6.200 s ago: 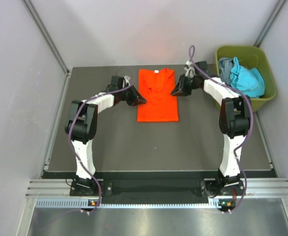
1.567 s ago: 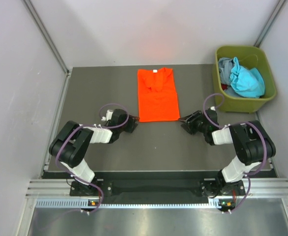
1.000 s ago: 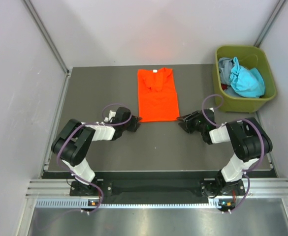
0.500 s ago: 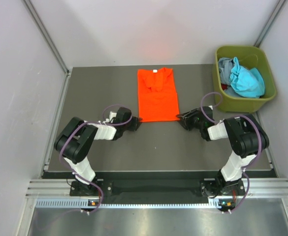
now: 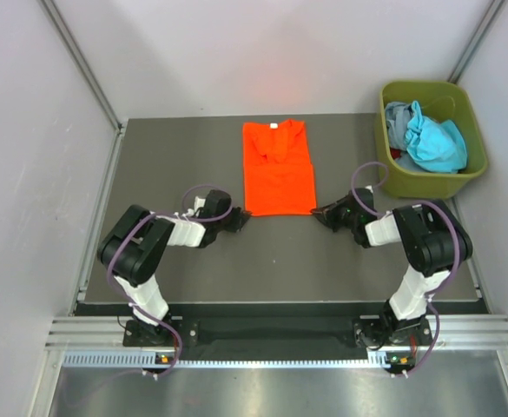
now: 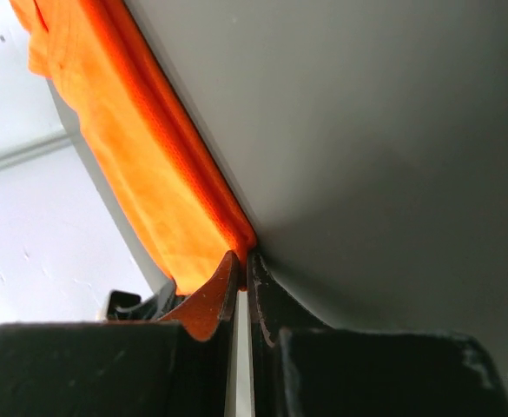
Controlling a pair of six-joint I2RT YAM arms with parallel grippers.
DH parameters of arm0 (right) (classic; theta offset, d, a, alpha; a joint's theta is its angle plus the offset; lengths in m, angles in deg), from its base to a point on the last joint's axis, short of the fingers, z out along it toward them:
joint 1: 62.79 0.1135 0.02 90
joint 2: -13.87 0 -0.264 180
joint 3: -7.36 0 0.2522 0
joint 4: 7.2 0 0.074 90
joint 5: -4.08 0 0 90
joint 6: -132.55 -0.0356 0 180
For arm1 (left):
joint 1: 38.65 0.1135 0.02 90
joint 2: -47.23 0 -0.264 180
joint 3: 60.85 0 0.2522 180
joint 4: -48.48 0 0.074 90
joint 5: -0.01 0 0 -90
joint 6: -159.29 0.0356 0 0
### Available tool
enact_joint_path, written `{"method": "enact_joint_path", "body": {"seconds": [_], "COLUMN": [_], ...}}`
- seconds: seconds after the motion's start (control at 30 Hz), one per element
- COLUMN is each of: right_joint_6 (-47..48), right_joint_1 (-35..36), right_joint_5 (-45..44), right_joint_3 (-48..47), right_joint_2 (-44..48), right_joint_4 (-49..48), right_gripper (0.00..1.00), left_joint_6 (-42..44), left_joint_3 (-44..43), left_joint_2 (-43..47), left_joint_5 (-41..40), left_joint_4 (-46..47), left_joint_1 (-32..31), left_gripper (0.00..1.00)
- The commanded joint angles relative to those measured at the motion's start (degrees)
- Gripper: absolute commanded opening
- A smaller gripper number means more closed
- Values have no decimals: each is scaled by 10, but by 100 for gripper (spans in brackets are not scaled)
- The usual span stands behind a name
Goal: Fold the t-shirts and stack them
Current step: Fold the tshirt
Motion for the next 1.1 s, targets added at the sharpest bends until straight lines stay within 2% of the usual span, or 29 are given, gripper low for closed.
{"method": "enact_joint_path", "body": {"seconds": [0.0,0.2,0.37,0.43,0.47,0.53,0.57,0.6,0.7,0.8,0.87,0.97,1.07], "right_joint_6": [59,69,70,67,62,56,53,52,29,27,33,49,64], "right_joint_1": [6,14,47,62,76,95,100,106,122,127,129,130,131], "right_joint_5": [21,18,11,0,-4,-23,-23,-33,-45,-44,-42,-33,-26], "right_joint_3": [15,93,146,173,182,208,213,217,227,218,209,207,205], "right_joint_2": [36,161,287,371,403,542,542,578,741,824,846,861,825], "right_joint_4": [59,98,164,220,245,364,365,428,547,639,680,677,634], "right_gripper": [0,0,0,0,0,0,0,0,0,0,0,0,0], "left_joint_6": [52,61,57,43,38,13,3,-5,-44,-59,-56,-38,-15], "left_joint_3": [24,87,134,147,156,164,165,164,149,129,111,85,57], "left_joint_2": [35,156,275,348,375,492,493,547,627,660,657,626,582], "left_joint_5": [20,23,7,-2,-8,-34,-34,-43,-43,-38,-36,-33,-41], "left_joint_4": [-89,-139,-244,-289,-342,-431,-461,-489,-614,-666,-674,-662,-650], "left_joint_1": [-1,-18,-65,-81,-99,-128,-139,-148,-177,-198,-208,-212,-213], "left_gripper": [0,0,0,0,0,0,0,0,0,0,0,0,0]}}
